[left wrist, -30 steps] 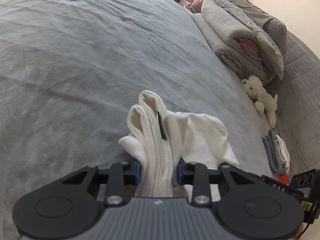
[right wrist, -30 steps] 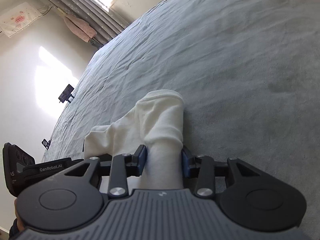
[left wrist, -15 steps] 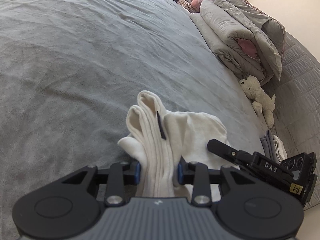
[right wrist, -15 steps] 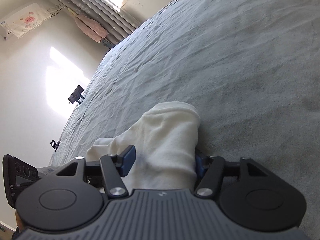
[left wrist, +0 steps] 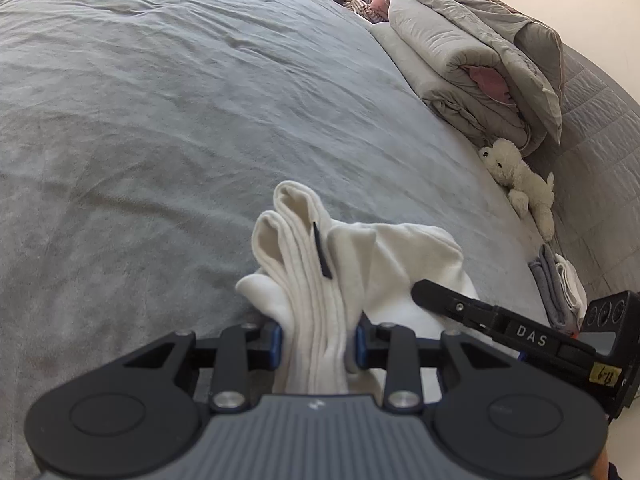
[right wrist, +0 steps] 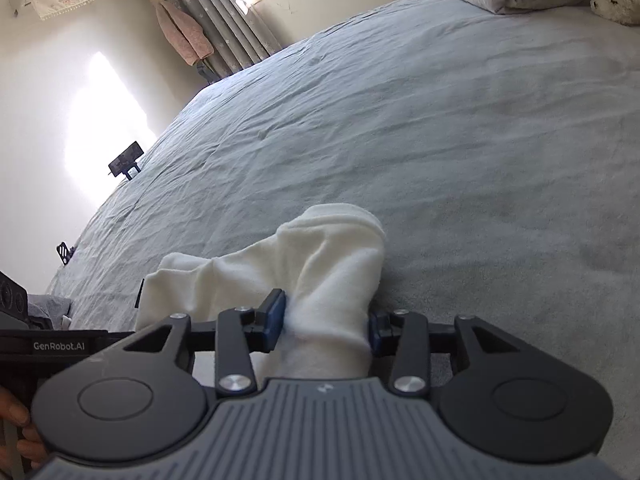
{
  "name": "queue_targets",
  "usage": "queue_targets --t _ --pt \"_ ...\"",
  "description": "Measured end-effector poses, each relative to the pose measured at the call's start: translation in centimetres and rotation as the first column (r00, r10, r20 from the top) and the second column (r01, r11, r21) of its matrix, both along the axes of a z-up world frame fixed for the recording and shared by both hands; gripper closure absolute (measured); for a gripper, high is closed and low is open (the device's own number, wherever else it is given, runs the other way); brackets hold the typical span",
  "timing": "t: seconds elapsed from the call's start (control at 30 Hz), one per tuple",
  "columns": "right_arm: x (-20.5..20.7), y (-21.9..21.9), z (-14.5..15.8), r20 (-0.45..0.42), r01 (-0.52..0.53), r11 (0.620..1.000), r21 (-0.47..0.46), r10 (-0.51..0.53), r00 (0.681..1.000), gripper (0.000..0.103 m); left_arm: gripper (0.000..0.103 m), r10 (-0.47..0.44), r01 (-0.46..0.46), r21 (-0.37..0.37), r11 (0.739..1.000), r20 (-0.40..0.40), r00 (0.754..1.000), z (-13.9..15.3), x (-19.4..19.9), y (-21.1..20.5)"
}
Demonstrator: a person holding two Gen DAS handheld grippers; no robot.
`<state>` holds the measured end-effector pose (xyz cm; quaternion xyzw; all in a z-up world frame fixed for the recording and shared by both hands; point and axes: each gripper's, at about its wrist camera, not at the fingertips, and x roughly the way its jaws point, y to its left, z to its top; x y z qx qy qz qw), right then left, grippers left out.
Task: Fold clothes
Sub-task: 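Carry the held shirt bundle with both grippers toward the folded clothes stack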
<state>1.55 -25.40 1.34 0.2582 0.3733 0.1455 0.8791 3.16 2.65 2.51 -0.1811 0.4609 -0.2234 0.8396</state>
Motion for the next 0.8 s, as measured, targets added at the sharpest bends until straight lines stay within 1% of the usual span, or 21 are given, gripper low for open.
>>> queue_targets --t 0.07,0.2,0.27,0.4,0.5,0.57,0.63,0.7,0.8 --pt "0.3 -1.3 -0.5 -0.042 0.010 0.994 0.110 -0.006 0.999 0.053 0.070 -0.001 0.001 0.004 1.000 0.003 1.000 0.0 0.0 0.0" --pt "-0.5 -2.0 -0.3 -0.074 -0.012 0.991 0.135 0.022 0.997 0.053 0.069 0.000 0.000 0.002 1.000 0.001 1.000 0.0 0.0 0.1" --pt "-1.3 -1.8 0.1 -0.082 -0.029 0.992 0.124 0.040 0.996 0.053 0.069 0.001 -0.001 0.005 1.000 0.003 1.000 0.0 -0.1 0.0" --pt "-3.0 -0.5 0.6 -0.071 -0.061 0.995 0.076 0.066 0.995 0.051 0.069 0.004 -0.004 0.005 1.000 0.003 1.000 0.0 -0.1 -0.1" --pt "-3.2 0.3 1.0 -0.054 -0.076 0.997 0.015 0.077 0.996 0.056 0.069 0.006 -0.006 0.009 1.000 0.005 1.000 0.0 -0.1 -0.1" --pt "-3.1 0.4 1.1 -0.052 -0.070 0.998 0.006 0.070 0.996 0.061 0.069 0.008 -0.008 0.014 1.000 0.009 1.000 0.0 -0.1 -0.2" --pt "-3.2 0.7 1.2 -0.041 -0.067 0.998 -0.017 0.066 0.997 0.063 0.069 0.010 -0.010 0.024 1.000 0.016 1.000 0.0 -0.2 -0.4" --pt "-3.4 1.1 1.4 -0.030 -0.065 0.997 -0.047 0.064 0.998 0.063 0.069 0.011 -0.012 0.034 0.999 0.023 1.000 0.1 -0.3 -0.6" --pt "-3.3 0.8 1.2 -0.044 -0.049 0.998 -0.031 0.048 0.998 0.062 0.069 0.014 -0.015 0.044 0.999 0.033 0.999 0.2 -0.5 -0.8"
